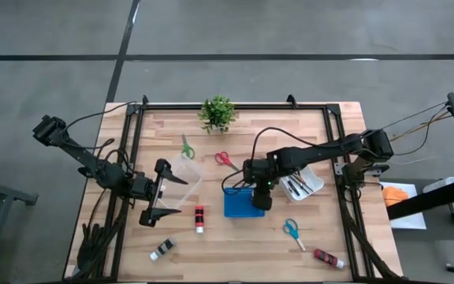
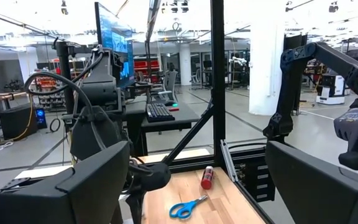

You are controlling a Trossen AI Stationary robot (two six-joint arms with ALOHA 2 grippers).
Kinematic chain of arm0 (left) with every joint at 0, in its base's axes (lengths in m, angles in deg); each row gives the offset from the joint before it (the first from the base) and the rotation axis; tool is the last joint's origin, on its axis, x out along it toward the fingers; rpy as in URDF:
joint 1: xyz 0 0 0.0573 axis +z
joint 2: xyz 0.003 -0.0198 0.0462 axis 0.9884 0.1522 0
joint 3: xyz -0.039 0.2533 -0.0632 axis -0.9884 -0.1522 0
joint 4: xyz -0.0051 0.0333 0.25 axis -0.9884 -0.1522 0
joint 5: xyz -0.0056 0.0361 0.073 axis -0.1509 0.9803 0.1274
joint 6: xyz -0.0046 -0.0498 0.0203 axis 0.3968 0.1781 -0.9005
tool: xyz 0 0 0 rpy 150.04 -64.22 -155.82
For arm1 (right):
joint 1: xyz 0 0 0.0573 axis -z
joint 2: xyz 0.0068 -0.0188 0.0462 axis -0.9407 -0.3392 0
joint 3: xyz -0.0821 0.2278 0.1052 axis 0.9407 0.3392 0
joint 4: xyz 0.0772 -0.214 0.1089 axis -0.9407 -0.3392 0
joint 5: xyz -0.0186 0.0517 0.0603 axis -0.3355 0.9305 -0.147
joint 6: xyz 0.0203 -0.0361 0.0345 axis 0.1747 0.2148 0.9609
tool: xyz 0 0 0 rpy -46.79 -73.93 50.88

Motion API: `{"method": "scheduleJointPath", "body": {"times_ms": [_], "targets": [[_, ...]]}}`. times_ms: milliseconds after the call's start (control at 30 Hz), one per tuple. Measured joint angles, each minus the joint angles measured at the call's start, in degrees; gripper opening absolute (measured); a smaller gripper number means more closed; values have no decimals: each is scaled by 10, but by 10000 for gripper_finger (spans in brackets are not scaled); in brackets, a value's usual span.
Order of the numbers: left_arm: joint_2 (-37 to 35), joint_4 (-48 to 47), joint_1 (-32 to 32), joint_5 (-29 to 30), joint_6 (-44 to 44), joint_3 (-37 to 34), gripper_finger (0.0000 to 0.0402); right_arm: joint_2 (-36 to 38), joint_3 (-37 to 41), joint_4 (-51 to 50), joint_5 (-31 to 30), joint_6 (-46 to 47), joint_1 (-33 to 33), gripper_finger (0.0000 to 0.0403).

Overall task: Pick & Place Paint Supplies
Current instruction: Put the yellow paint bottle in the blue bin, then put the gray paint bottle in the blue bin

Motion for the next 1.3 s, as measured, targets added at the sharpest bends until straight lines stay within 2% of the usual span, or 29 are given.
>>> {"method": "scheduleJointPath", "body": {"times_ms": [133,233,567,633,767,833,1000,1067,1167,1300], "targets": [[0,0,0,0,0,0,383,0,-3,0,-7,2,0,206],[0,0,0,0,2,-1,383,0,-6,2,-8,0,0,229],[0,-11,0,-5,19,-4,383,1,-75,16,-15,-28,-20,237],[0,-9,1,-46,8,-4,383,1,-97,18,-32,-38,-34,237],[0,14,0,-166,-41,-4,383,1,-136,20,-47,-62,-59,238],[0,19,0,-194,-41,-4,383,2,-148,26,-53,-65,-69,238],[42,8,1,-198,-32,-4,383,2,-161,28,-54,-67,-85,238],[81,3,3,-176,-32,3,383,2,-161,28,-54,-65,-88,238],[127,-86,3,-147,15,43,381,2,-161,27,-54,-62,-92,238],[186,-330,-5,-120,141,118,363,2,-161,26,-66,-61,-105,238]]}}
